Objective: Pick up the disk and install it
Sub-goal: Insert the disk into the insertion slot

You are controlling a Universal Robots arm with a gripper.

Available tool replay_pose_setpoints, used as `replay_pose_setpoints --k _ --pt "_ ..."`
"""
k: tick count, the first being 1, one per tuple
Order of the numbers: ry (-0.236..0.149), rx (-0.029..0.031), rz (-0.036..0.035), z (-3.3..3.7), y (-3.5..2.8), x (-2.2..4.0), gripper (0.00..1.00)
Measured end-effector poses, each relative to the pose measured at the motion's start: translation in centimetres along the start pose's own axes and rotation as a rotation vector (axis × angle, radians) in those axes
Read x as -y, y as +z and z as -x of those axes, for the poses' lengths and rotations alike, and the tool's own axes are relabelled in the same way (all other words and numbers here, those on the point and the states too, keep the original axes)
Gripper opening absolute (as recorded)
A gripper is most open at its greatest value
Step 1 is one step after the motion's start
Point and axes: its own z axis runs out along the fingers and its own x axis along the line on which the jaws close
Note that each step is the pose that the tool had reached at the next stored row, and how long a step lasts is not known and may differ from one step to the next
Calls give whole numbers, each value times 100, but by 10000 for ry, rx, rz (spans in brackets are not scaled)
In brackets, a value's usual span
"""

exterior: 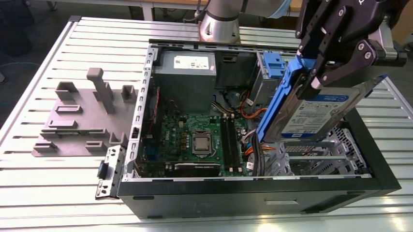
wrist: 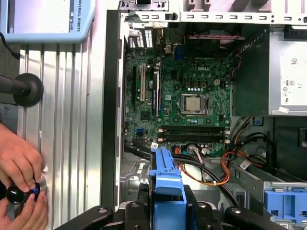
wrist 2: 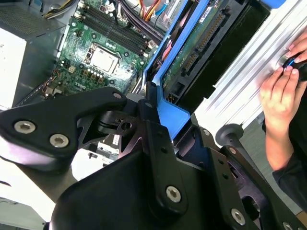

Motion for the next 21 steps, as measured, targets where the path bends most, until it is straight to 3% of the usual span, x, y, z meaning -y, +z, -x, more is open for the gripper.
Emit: replay_pose_setpoints --k 21 --pt "1 -33 0 0 53 187 36"
